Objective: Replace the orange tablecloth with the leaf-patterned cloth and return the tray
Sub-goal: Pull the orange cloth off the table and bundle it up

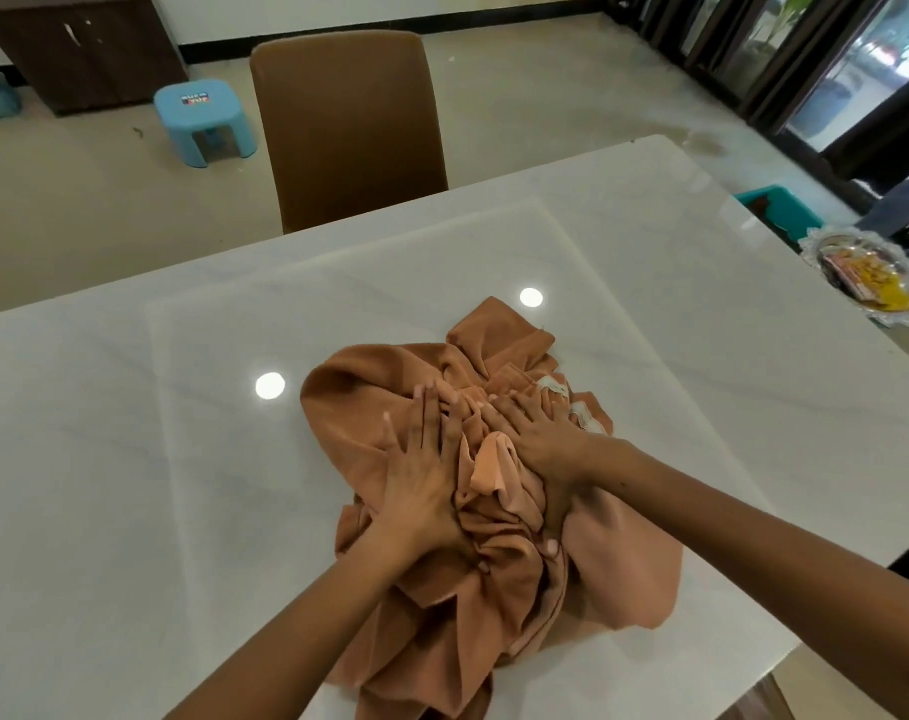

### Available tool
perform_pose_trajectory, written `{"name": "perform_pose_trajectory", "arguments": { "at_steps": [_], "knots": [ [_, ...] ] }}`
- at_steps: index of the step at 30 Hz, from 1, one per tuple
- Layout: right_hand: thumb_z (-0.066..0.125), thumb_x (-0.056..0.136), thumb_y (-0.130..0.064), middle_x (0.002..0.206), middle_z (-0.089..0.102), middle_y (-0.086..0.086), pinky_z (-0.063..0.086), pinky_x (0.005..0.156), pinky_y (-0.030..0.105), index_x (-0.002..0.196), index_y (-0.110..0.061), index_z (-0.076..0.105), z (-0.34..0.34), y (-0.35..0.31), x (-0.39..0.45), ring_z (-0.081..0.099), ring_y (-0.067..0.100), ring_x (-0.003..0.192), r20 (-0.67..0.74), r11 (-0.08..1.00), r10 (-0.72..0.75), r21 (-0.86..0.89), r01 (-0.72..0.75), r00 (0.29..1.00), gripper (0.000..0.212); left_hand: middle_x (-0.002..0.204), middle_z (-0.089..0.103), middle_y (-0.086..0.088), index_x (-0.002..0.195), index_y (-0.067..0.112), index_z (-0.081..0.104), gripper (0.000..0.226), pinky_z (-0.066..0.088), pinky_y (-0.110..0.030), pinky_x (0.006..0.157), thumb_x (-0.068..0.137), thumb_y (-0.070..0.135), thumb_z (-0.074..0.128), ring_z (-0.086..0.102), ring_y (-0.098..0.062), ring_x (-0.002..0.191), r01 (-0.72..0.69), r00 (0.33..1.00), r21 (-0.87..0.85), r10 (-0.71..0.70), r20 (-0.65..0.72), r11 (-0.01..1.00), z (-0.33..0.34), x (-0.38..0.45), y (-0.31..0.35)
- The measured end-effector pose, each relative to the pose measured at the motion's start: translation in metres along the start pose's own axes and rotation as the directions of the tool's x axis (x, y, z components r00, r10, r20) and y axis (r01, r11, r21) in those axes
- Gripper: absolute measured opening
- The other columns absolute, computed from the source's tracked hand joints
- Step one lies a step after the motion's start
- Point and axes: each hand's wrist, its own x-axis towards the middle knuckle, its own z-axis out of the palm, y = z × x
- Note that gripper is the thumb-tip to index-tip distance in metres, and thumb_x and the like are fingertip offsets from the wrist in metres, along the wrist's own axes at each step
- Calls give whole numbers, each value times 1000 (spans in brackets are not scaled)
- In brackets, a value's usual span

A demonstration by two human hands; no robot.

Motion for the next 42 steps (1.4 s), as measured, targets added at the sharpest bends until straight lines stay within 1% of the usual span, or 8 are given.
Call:
{"name": "perform_pose_trajectory", "arguments": {
  "at_steps": [4, 9, 16, 22, 31, 37, 40, 42],
  "knots": [
    [84, 60, -44, 155, -21, 12, -7, 110, 62, 143, -15, -28, 10, -3, 3, -24, 35, 140, -21, 996, -3, -85, 2, 1000, 141, 146, -40, -8, 139, 12, -35, 141, -13, -52, 113, 57, 84, 54, -33, -26, 137, -32, 993, -9, 32, 113, 999, 11, 9, -7],
    [81, 58, -54, 156, 3, 8, -2, 113, 53, 147, -14, -15, 17, 4, 3, 2, 28, 143, -199, 999, -19, -50, 9, 980, 137, 157, -13, -7, 148, 9, -13, 134, -9, -42, 116, 48, 83, 35, -10, -20, 145, -57, 997, -154, 66, 51, 986, 20, 3, -10],
    [78, 60, -53, 153, 18, 10, 11, 113, 52, 148, -18, 14, 15, 8, 3, 14, 28, 141, -255, 1000, -9, 13, 13, 967, 113, 149, 33, -5, 147, 13, 22, 111, 6, -37, 117, 58, 73, 51, 30, -21, 137, -50, 995, -236, 27, -100, 970, 22, 2, -8],
    [80, 55, -55, 154, -27, 7, -17, 108, 58, 147, -20, -9, 22, 8, 8, -26, 21, 140, -270, 992, -87, -107, 60, 959, 133, 138, 49, -5, 137, 16, 42, 82, 13, -35, 114, 72, 65, 50, 43, -21, 128, -17, 981, -267, -35, -189, 963, 30, -3, -2],
    [83, 56, -45, 146, 36, 6, 4, 112, 56, 148, -16, 15, 14, 8, 6, 31, 25, 135, -260, 995, -102, -8, 103, 960, 118, 129, 52, -17, 135, 10, 38, 86, 17, -47, 109, 74, 71, 43, 51, -35, 120, 38, 977, -102, -59, -207, 994, 24, -1, 4],
    [79, 57, -46, 131, 50, 1, 13, 111, 52, 140, -18, 32, 17, 4, 3, 42, 23, 124, -339, 997, -56, 27, 69, 939, 99, 156, -10, -16, 148, 6, -11, 115, 1, -49, 116, 73, 70, 49, 0, -35, 144, -42, 999, -35, 41, -31, 999, 16, 19, -7],
    [69, 58, -51, 116, 60, 1, 30, 102, 45, 133, -18, 42, 27, 6, 1, 53, 22, 110, -420, 996, -2, 78, 38, 908, 87, 148, 28, -13, 144, 4, 21, 85, 23, -35, 111, 78, 32, 68, 29, -27, 135, -29, 999, -176, 36, 35, 984, 1, 13, -1],
    [67, 59, -47, 98, 65, 0, 42, 85, 36, 118, -17, 52, 33, 4, -3, 60, 23, 93, -492, 993, 20, 109, 39, 870, 68, 140, 42, -12, 138, 5, 35, 77, 28, -33, 107, 75, 41, 61, 40, -27, 128, -59, 998, -301, 54, -26, 952, -5, 4, 3]
  ]
}}
